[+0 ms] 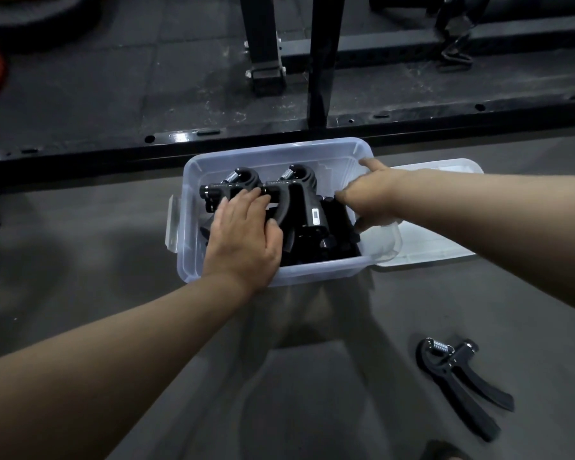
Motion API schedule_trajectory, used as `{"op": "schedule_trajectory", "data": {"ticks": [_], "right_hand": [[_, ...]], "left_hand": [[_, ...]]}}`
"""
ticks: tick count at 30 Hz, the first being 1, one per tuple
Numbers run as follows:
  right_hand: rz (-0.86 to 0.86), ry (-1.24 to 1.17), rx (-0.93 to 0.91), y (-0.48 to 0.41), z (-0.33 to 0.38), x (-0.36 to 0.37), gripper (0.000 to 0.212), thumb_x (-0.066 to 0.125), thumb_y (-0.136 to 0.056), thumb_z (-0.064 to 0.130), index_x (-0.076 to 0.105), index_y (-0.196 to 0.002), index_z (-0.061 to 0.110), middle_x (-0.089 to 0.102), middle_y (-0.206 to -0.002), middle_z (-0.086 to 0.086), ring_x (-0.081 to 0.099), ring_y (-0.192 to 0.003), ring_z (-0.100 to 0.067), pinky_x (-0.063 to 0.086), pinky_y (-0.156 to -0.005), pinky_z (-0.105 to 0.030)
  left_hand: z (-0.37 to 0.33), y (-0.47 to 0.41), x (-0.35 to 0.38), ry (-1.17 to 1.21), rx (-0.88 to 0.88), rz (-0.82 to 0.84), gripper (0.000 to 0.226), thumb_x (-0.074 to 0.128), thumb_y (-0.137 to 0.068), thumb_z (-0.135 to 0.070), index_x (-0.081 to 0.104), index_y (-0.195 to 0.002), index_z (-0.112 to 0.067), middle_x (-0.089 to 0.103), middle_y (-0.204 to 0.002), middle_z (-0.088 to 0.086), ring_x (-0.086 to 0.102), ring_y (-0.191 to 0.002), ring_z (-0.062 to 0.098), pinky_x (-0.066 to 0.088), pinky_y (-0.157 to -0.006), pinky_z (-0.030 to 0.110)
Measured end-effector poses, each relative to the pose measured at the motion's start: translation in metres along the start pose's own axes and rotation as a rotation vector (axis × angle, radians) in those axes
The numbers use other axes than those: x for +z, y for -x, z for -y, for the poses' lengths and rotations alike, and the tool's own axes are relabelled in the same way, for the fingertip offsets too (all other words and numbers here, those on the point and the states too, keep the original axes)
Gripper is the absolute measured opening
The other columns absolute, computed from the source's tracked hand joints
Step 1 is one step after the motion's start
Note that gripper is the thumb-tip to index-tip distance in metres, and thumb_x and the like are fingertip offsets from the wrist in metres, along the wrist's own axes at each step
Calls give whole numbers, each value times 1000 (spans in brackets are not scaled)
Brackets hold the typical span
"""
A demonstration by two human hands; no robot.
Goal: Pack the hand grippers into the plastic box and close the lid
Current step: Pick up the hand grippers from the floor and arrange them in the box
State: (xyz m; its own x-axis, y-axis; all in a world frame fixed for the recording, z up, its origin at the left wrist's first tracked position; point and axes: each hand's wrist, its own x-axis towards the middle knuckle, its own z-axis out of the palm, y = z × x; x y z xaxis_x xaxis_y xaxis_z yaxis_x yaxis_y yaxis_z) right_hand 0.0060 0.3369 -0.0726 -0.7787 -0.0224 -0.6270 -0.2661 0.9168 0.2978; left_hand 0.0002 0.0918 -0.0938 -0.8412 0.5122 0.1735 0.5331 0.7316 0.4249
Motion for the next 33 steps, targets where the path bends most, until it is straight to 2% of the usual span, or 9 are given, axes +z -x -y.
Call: {"op": "schedule_trajectory", "data": {"ticks": [4, 8, 10, 12, 14, 18, 21, 29, 33], "right_hand": [[-31, 51, -19, 0, 5, -4, 41, 61, -85, 53, 65, -114, 24, 72, -90, 8, 64, -101, -16, 16, -116, -46], [-194, -12, -54, 12, 1, 14, 47, 55, -87, 52, 60, -126, 26, 59, -127, 1, 47, -129, -21, 9, -118, -47], [-472, -199, -60, 30, 4, 24, 44, 48, -88, 38, 61, -124, 16, 52, -136, -10, 45, -130, -31, 24, -112, -45], [-823, -437, -17, 57, 5, 41, 36, 44, -77, 19, 63, -106, 7, 58, -117, -15, 54, -107, -35, 42, -91, -42], [-941, -685, 156, 83, 5, 70, 30, 46, -70, 8, 58, -97, 7, 53, -103, -14, 49, -95, -33, 41, -81, -39], [-150, -915, 447, 121, 19, 142, 29, 53, -80, 22, 48, -108, 18, 49, -116, -7, 50, -105, -27, 43, -87, -36], [343, -631, 366, 143, 49, 179, 75, 70, -70, 53, 37, -125, 14, 42, -128, -12, 50, -117, -33, 46, -94, -37], [394, -682, 549, 156, 92, 226, 132, 85, -56, 55, 1, -146, 9, 21, -141, -18, 43, -126, -41, 44, -101, -41], [416, -915, 713, 154, 90, 239, 96, 90, -50, 50, 26, -111, 12, 56, -123, -8, 58, -114, -28, 39, -100, -34]], "left_hand": [[0, 0, 1, -25, 11, 1, 54, 34, -91, -34, 50, -137, -12, 42, -149, 3, 27, -144, 16, 4, -123, 38], [-1, 0, 0, -24, 16, 12, 55, 33, -91, -35, 50, -138, -12, 42, -150, 3, 26, -144, 16, 4, -123, 39], [0, 0, 0, -26, 23, 11, 55, 33, -91, -35, 50, -138, -11, 42, -149, 3, 26, -144, 17, 5, -123, 40], [-1, 0, 0, -27, 26, 13, 55, 33, -92, -35, 50, -138, -11, 42, -150, 4, 26, -144, 17, 5, -122, 40], [-1, 0, 0, -30, 32, 8, 54, 33, -92, -35, 51, -137, -10, 42, -149, 5, 27, -144, 19, 5, -122, 40], [-1, -1, 1, -51, 37, -1, 54, 33, -91, -34, 52, -135, -9, 45, -147, 8, 31, -142, 23, 9, -122, 44], [1, -3, 4, -94, 62, -27, 55, 33, -90, -35, 56, -130, -6, 50, -142, 13, 39, -136, 30, 19, -118, 50], [1, -4, 1, -76, 52, -23, 52, 35, -90, -32, 54, -130, -6, 49, -142, 12, 38, -136, 28, 17, -119, 49], [1, -1, 0, -60, -26, -45, 52, 33, -90, -34, 53, -133, -13, 46, -145, 3, 34, -139, 17, 9, -121, 44]]}}
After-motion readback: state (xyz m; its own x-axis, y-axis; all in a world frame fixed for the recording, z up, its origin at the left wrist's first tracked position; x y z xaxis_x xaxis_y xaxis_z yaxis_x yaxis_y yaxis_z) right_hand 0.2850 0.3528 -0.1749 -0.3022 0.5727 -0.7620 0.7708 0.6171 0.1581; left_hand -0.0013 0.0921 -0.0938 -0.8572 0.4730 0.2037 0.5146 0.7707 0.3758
